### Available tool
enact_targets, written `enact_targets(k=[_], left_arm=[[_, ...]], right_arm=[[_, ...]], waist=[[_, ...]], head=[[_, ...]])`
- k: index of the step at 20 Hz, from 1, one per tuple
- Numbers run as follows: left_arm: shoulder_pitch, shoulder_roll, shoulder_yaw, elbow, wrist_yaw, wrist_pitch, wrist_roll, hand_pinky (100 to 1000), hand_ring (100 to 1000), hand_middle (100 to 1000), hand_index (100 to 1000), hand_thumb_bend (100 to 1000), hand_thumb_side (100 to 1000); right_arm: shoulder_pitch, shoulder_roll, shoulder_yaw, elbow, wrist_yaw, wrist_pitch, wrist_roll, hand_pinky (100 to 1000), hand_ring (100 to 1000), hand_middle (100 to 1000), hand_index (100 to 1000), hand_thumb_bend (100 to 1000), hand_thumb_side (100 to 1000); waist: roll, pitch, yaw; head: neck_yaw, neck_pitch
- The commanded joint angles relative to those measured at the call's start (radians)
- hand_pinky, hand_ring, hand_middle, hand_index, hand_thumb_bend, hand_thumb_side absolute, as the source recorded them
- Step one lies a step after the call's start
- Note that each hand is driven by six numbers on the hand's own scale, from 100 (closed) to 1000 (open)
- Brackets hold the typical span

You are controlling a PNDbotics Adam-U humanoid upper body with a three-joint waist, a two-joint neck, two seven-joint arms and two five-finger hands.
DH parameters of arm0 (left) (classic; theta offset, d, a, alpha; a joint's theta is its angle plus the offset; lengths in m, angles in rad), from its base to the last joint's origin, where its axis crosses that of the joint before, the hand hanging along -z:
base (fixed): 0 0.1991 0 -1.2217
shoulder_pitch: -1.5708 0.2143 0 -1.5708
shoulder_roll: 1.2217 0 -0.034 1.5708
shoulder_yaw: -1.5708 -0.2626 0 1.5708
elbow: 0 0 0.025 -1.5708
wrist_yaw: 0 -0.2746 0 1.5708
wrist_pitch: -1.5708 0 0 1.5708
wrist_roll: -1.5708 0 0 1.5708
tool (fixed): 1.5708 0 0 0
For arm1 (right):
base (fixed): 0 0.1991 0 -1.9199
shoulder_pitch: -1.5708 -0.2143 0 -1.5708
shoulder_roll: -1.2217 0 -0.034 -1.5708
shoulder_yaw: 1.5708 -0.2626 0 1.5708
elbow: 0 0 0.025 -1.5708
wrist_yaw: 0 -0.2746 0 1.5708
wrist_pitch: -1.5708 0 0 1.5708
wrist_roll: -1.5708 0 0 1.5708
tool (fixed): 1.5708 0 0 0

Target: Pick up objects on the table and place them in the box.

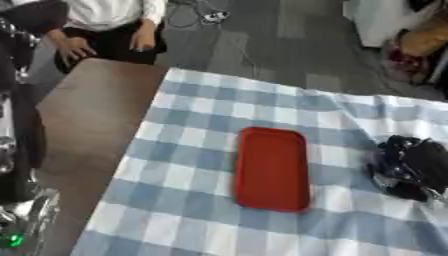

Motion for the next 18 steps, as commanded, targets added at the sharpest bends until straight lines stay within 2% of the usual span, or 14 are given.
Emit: enact_targets(k=[1,2,4,5,6,7,8,10,14,18], left_arm=[[-0.012,0.014,0.002,-0.016,-0.004,0.001,0.003,782,696,876,904,210,801],[-0.012,0.014,0.002,-0.016,-0.004,0.000,0.004,782,696,876,904,210,801],[-0.013,0.014,0.002,-0.016,-0.005,0.001,0.004,782,696,876,903,209,801],[-0.013,0.014,0.002,-0.016,-0.005,0.001,0.004,782,696,876,903,209,801],[-0.013,0.014,0.002,-0.016,-0.005,0.001,0.005,781,696,876,903,209,802],[-0.013,0.014,0.002,-0.016,-0.005,0.001,0.005,782,696,876,903,209,802],[-0.013,0.014,0.002,-0.016,-0.005,0.001,0.005,782,696,876,903,209,802],[-0.012,0.014,0.002,-0.016,-0.005,0.001,0.005,782,696,876,903,209,802],[-0.013,0.014,0.002,-0.016,-0.006,0.001,0.005,782,696,875,902,209,801],[-0.012,0.015,0.002,-0.016,-0.006,0.001,0.005,782,696,875,902,209,801]], right_arm=[[0.009,-0.009,-0.012,0.016,-0.056,-0.022,-0.027,100,174,448,714,382,1000],[0.012,-0.007,-0.014,0.015,-0.081,-0.035,-0.051,100,100,368,646,352,1000],[0.019,-0.004,-0.018,0.012,-0.127,-0.061,-0.106,100,100,225,489,249,1000],[0.023,-0.003,-0.020,0.012,-0.149,-0.073,-0.137,100,100,225,489,249,1000],[0.026,-0.002,-0.021,0.012,-0.168,-0.085,-0.167,100,100,141,379,226,1000],[0.029,-0.002,-0.021,0.015,-0.182,-0.094,-0.192,100,100,131,367,228,1000],[0.031,0.002,-0.024,0.017,-0.202,-0.104,-0.218,100,100,100,274,243,1000],[0.034,0.006,-0.026,0.022,-0.247,-0.127,-0.265,100,100,100,202,219,973],[0.036,0.006,-0.024,0.027,-0.330,-0.168,-0.333,100,100,100,180,161,953],[0.035,0.002,-0.027,0.016,-0.382,-0.200,-0.372,100,100,100,182,150,935]], waist=[[0.006,-0.014,-0.003],[0.007,-0.013,-0.003],[0.007,-0.013,-0.004],[0.007,-0.012,-0.004],[0.008,-0.012,-0.004],[0.008,-0.012,-0.004],[0.008,-0.012,-0.005],[0.009,-0.011,-0.005],[0.009,-0.012,-0.006],[0.009,-0.013,-0.007]], head=[[0.010,0.002],[0.010,0.002],[0.011,0.002],[0.011,0.002],[0.011,0.002],[0.011,0.002],[0.011,0.002],[0.011,0.002],[0.010,0.002],[0.011,0.001]])
